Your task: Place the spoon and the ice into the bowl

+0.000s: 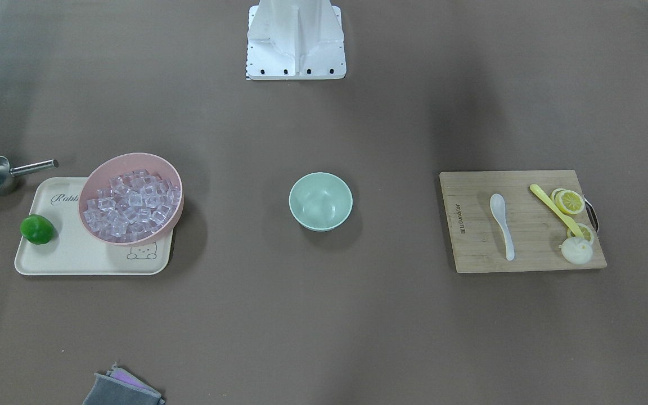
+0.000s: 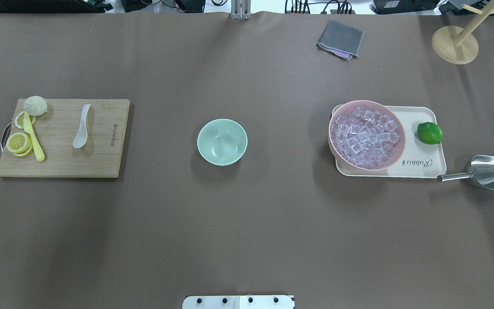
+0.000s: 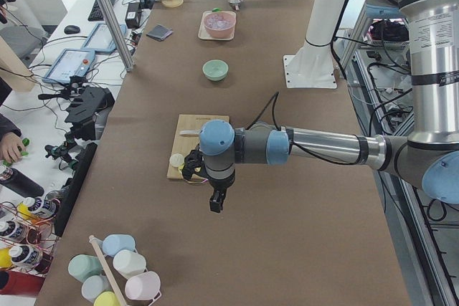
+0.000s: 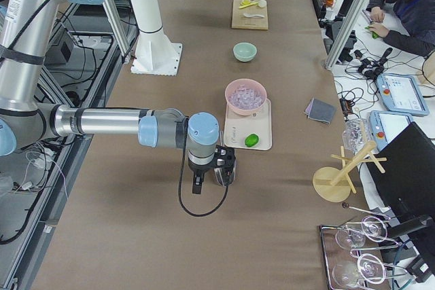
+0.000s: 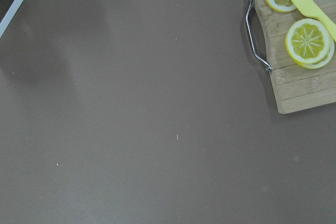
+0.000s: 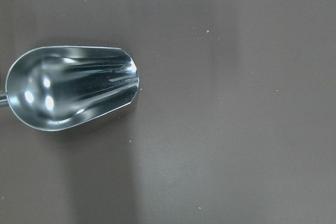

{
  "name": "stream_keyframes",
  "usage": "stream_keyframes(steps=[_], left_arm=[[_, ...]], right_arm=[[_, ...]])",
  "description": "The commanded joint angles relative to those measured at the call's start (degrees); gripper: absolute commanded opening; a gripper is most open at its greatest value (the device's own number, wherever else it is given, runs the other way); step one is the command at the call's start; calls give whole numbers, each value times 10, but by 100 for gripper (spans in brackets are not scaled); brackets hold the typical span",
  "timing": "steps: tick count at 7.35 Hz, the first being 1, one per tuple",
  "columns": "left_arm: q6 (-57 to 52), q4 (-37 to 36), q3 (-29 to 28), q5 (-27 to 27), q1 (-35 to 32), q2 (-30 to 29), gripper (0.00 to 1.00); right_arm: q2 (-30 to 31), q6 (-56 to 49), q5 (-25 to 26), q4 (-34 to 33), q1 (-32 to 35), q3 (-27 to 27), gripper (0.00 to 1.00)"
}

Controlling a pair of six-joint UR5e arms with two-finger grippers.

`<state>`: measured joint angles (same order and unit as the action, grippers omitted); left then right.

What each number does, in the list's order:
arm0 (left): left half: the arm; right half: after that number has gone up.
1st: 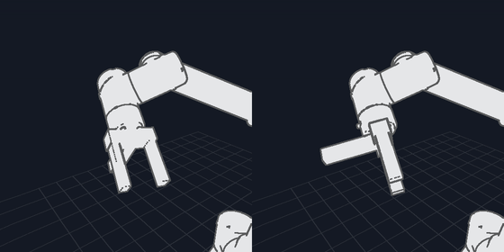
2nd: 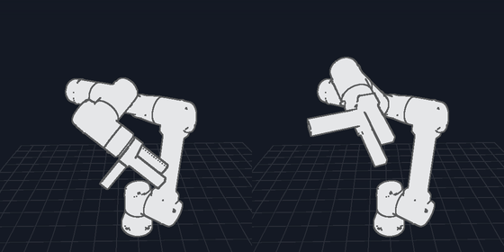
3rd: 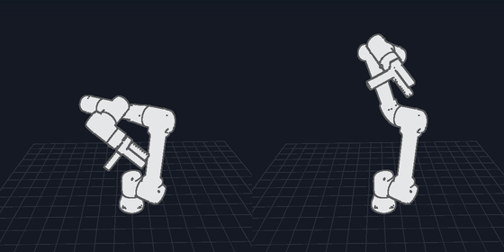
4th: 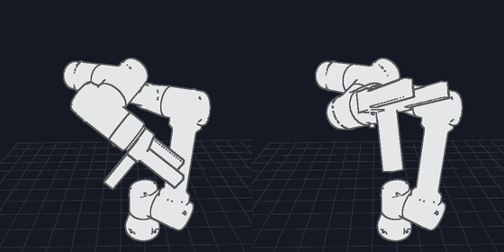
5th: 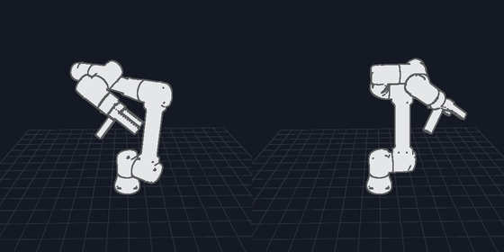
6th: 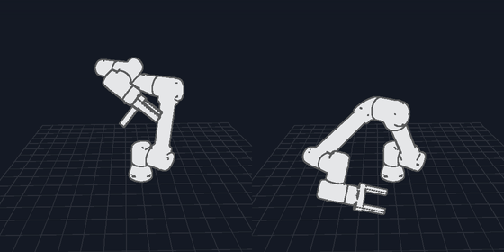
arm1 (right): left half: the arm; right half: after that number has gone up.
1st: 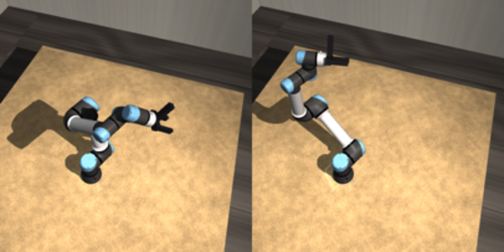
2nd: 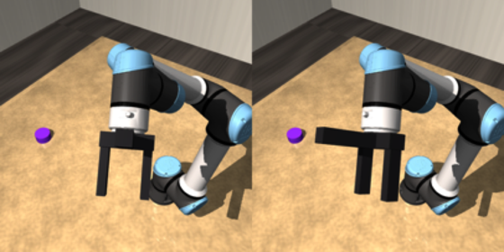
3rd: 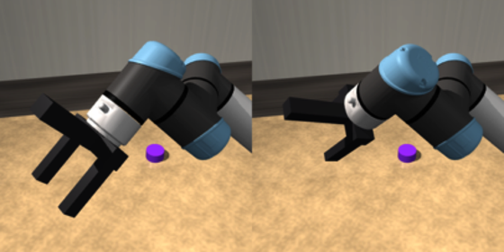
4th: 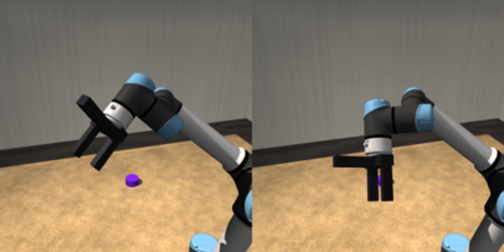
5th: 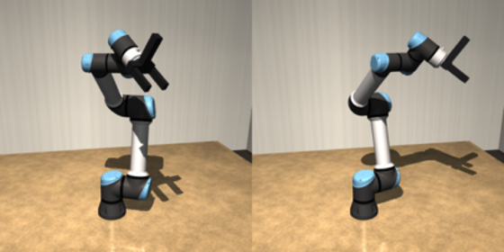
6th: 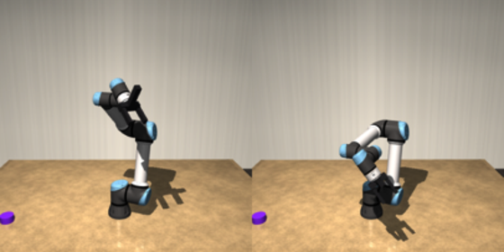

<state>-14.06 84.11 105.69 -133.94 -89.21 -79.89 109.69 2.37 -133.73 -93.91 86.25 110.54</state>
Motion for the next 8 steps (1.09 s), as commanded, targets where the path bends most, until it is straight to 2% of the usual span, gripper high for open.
stream_keyframes(steps=[1, 4, 5, 7, 8], left_arm=[[1, 3, 4, 1, 0, 0, 99], [0, 6, 7, 0, -1, 1, 99], [0, 6, 10, 0, 0, 0, 99], [3, 8, 12, -2, -1, -8, 99], [4, 32, 14, -2, -1, -17, 99]], right_arm=[[0, 0, -2, 0, 0, 0, 100], [0, -1, -4, 1, 0, 1, 100], [0, -1, -3, 21, 0, 3, 100], [5, -1, -4, 103, 0, -2, 100], [5, -1, -4, 135, 0, -1, 100]])
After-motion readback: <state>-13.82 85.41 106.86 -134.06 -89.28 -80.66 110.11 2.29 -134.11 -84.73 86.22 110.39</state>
